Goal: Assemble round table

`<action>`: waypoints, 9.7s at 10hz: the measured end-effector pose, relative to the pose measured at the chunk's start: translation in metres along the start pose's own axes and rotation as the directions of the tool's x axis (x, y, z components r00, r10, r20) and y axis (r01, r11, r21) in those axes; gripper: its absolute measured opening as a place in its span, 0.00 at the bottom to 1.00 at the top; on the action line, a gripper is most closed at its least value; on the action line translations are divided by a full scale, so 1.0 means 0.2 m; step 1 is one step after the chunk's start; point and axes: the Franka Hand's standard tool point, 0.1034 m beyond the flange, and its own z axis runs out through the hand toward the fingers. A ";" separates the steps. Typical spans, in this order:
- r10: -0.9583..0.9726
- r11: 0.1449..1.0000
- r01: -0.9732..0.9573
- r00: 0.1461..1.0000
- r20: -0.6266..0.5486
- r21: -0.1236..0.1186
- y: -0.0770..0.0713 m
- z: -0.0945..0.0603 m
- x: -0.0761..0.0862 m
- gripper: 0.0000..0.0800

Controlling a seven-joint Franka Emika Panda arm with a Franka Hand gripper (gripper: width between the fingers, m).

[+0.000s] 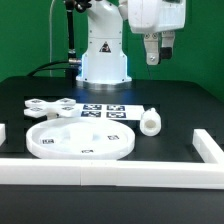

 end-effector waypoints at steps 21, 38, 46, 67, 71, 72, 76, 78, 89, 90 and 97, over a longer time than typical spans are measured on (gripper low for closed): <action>-0.222 0.974 0.222 0.975 0.006 0.054 0.04 0.53 -0.70 0.81; -0.307 0.949 0.305 0.952 0.002 0.082 0.02 0.69 -0.73 0.51; -0.369 0.927 0.371 0.929 -0.039 0.060 0.06 0.71 -0.34 0.51; 0.173 0.984 -0.175 0.984 -0.041 -0.038 -0.33 0.36 -0.03 0.81; 0.222 0.967 -0.233 0.969 -0.108 -0.101 -0.31 0.36 -0.09 0.81; 0.300 0.944 -0.314 0.944 -0.134 -0.104 -0.38 0.38 -0.11 0.81; 0.337 0.939 -0.341 0.939 -0.067 -0.052 -0.44 0.41 -0.08 0.81; 0.413 0.910 -0.413 0.911 0.001 -0.029 -0.50 0.41 -0.02 0.81; 0.455 0.854 -0.516 0.677 0.578 -0.068 -0.65 0.51 -0.06 0.81; 0.436 0.853 -0.517 0.642 0.630 -0.064 -0.67 0.54 -0.07 0.81; 0.294 0.859 -0.512 0.444 0.846 -0.029 -0.61 0.63 -0.09 0.81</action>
Offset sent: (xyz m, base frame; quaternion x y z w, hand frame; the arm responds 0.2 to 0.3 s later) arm 0.0000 0.0000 0.0000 0.0000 0.0000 0.0000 1.0000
